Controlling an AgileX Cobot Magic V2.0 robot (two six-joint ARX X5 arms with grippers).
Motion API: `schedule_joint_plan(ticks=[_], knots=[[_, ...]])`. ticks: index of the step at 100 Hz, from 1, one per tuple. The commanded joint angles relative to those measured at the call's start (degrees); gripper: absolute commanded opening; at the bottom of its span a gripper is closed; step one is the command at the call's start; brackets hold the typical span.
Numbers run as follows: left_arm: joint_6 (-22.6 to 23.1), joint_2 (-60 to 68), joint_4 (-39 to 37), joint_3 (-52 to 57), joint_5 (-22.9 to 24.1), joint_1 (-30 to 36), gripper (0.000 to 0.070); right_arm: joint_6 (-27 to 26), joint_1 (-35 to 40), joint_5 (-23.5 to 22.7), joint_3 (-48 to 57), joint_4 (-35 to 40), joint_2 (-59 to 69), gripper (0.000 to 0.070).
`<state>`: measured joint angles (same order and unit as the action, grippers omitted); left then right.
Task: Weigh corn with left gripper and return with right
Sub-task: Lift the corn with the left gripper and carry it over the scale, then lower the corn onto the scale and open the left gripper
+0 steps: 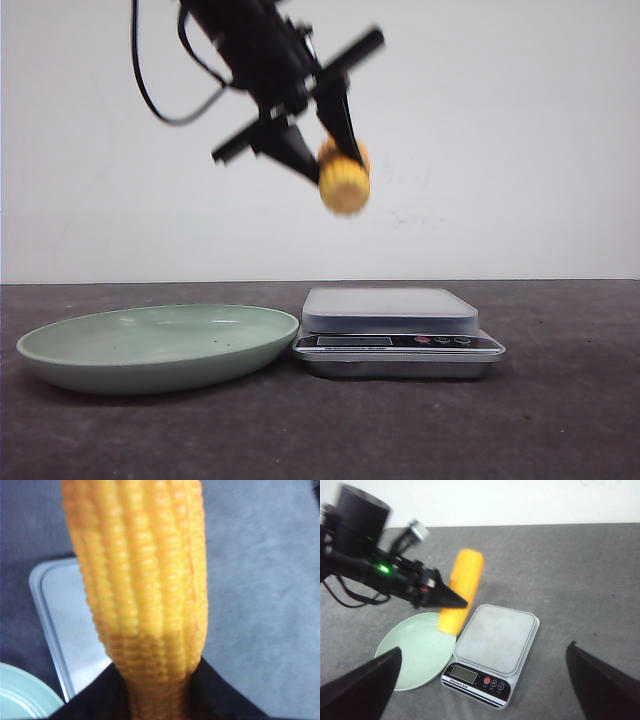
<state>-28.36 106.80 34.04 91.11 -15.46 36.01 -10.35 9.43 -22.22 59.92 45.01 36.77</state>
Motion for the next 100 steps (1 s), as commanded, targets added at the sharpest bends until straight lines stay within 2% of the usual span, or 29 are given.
schedule_joint_plan(ticks=[1, 35, 59, 65, 73, 79, 84, 93, 100], knots=[[-1.49, 2.47, -0.7, 1.2, -1.03, 0.5, 0.0011, 0.66, 0.24, 0.22, 0.92, -0.24, 0.17, 0.0655], [-3.98, 9.62, -0.59, 1.2, -1.66, 1.64, 0.0015, 0.76, 0.24, 0.28, 0.92, 0.94, 0.17, 0.0655], [-5.66, 11.26, -1.84, 1.2, -2.86, 2.21, 0.0045, 1.88, 0.24, 2.62, 0.92, 1.92, 0.17, 0.0655], [-5.7, 11.23, -2.43, 1.2, -3.26, 2.25, 0.0132, 1.99, 0.24, 2.93, 0.92, 1.92, 0.17, 0.0655], [-5.77, 11.23, -2.32, 1.31, -4.59, 2.23, 0.0333, 2.03, 0.24, 2.97, 0.92, 1.86, 0.17, 0.0655], [-5.77, 11.21, -2.25, 1.33, -4.83, 2.21, 0.0447, 2.03, 0.24, 2.97, 0.92, 1.81, 0.2, 0.0656], [-5.7, 11.15, -2.23, 1.38, -5.25, 2.21, 0.0487, 2.03, 0.24, 2.97, 0.92, 1.81, 0.2, 0.0655], [-5.68, 10.91, -2.12, 1.62, -5.6, 2.21, 0.0498, 2.05, 0.24, 2.99, 0.92, 1.79, 0.2, 0.0655], [-5.53, 10.78, -1.9, 2.43, -5.57, 2.21, 0.0563, 2.05, 0.24, 3.04, 0.9, 1.79, 0.2, 0.0655]])
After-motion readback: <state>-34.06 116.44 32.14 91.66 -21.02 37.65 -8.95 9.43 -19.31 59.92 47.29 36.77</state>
